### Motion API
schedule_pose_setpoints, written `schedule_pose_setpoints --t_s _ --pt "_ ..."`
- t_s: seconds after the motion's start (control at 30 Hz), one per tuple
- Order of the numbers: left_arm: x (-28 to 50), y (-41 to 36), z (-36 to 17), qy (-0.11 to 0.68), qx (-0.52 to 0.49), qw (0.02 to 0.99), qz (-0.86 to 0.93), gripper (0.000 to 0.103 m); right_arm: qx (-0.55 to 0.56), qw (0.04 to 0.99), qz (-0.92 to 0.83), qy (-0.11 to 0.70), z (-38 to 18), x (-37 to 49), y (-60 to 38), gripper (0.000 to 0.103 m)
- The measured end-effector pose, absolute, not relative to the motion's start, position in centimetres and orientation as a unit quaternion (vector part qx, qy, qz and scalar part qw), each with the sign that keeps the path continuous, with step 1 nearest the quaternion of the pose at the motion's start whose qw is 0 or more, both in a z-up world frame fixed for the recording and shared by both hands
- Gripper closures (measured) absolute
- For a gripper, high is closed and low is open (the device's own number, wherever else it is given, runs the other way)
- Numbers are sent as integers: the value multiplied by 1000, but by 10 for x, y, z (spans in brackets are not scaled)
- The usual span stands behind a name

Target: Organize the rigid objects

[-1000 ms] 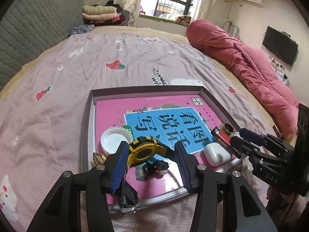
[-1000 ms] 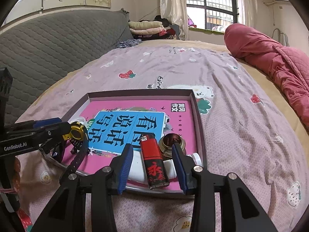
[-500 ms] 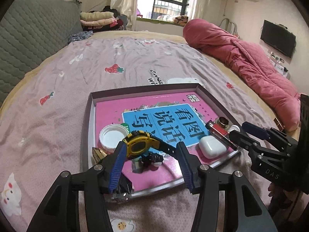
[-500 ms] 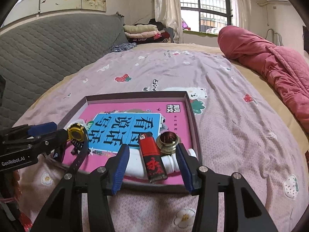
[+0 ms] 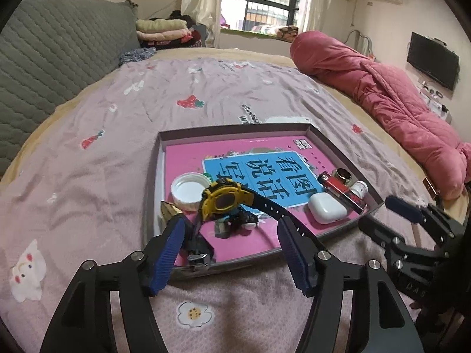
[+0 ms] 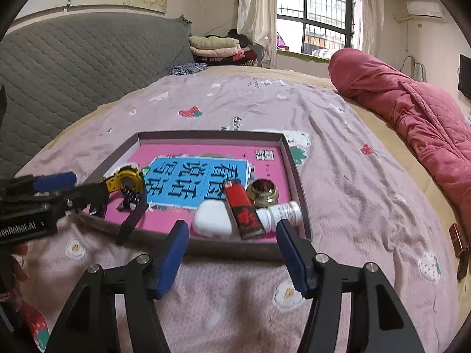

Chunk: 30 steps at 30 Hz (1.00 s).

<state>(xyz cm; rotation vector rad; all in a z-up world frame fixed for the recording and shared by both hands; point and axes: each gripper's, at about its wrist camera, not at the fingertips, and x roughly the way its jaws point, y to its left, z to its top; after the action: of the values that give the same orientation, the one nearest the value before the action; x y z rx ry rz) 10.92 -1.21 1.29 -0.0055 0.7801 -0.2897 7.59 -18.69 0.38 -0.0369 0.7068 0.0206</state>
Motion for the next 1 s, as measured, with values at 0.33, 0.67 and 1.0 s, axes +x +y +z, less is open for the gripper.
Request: schedule_pose_setpoints --t_s 0.33,0.67,1.0 --pt "89 -6 12 394 -6 911 -119 26 -33 937 5 347 7 58 -175 42" --pt "64 -6 16 389 -2 915 -104 26 -21 936 0 351 10 46 -177 42" --pt "45 -17 15 397 32 912 -99 26 -17 932 -3 362 5 35 -175 42"
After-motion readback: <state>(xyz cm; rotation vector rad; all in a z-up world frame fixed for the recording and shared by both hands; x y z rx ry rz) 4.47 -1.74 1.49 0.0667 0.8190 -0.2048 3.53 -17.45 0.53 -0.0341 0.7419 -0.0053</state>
